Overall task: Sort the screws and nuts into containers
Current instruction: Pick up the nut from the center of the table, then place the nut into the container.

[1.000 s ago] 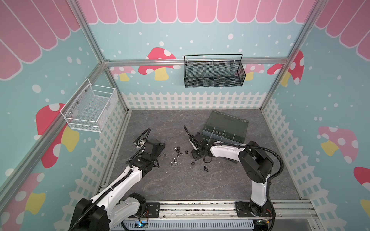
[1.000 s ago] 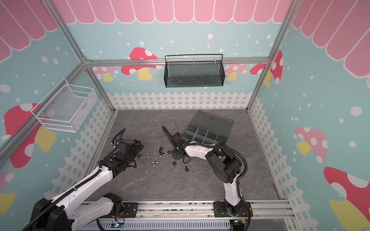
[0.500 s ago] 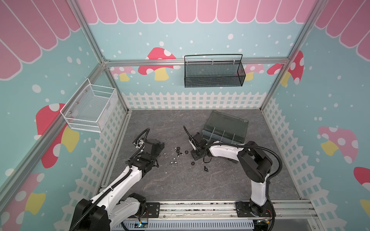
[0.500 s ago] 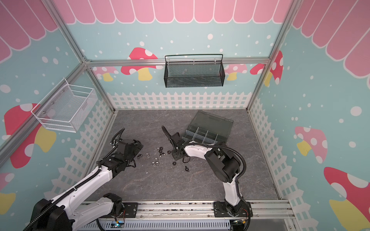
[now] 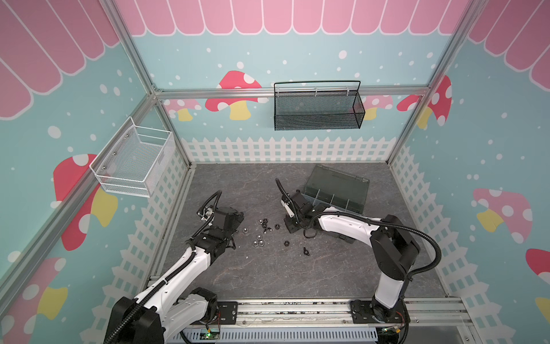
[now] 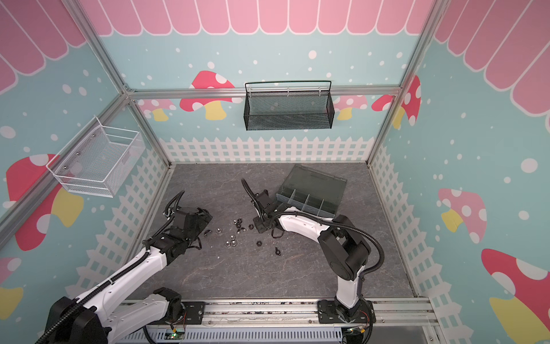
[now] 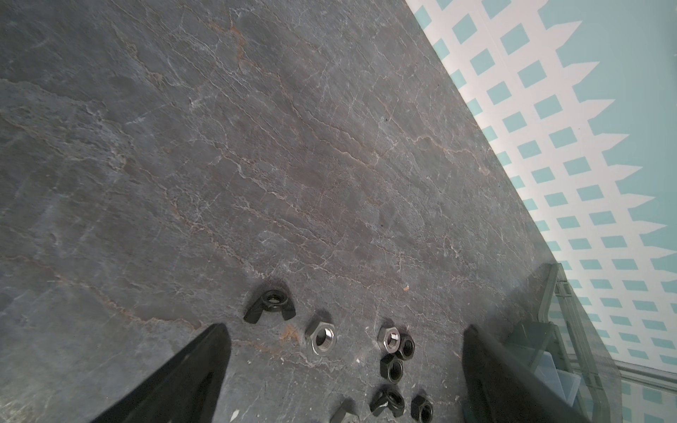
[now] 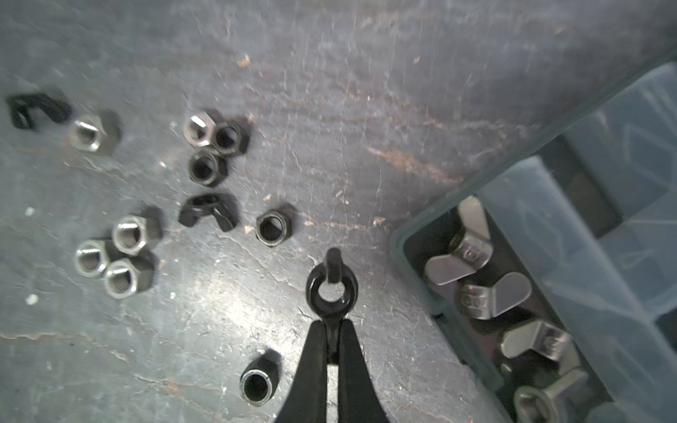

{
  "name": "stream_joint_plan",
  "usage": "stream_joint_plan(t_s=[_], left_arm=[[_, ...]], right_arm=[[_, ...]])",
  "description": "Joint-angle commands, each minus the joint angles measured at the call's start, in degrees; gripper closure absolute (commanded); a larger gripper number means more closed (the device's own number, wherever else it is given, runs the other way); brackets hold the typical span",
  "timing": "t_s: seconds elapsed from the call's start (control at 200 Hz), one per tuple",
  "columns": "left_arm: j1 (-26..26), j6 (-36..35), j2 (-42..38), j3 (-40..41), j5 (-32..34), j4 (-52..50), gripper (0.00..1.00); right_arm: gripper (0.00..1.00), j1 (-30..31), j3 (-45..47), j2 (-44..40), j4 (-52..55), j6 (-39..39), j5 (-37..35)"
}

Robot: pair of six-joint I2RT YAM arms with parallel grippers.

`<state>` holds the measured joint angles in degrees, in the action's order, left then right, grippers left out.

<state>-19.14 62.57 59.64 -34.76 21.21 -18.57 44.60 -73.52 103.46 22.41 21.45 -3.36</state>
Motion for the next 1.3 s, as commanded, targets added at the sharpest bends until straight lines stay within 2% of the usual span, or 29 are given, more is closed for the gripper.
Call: stream_joint_plan(t_s=[0.0,0.465,0.745,1.296], left_arm=[[0.50,0.02,0.19,-1.60,0.15,-0.63,0.00],[0.68,0.15,2.67,-2.59,-1.86,0.87,0.00],[0.65,0.03,3.60,-2.94,-2.62,0.99,0.00],[0.77,-0.35,4.33,-2.95,-2.58,0.89,0.00]], right_arm=[[1.00,-1.65,-2.30,-1.64,2.40,0.08,-0.49],[1.00,-9.38,-8.15,1.88,5.53,-1.39,-3.27],[1.00,-11.23,-10.56,6.79,7.47,-2.38,-6.17],[1.00,-12.70,-11.80,9.61,7.46,-2.65,-7.53]])
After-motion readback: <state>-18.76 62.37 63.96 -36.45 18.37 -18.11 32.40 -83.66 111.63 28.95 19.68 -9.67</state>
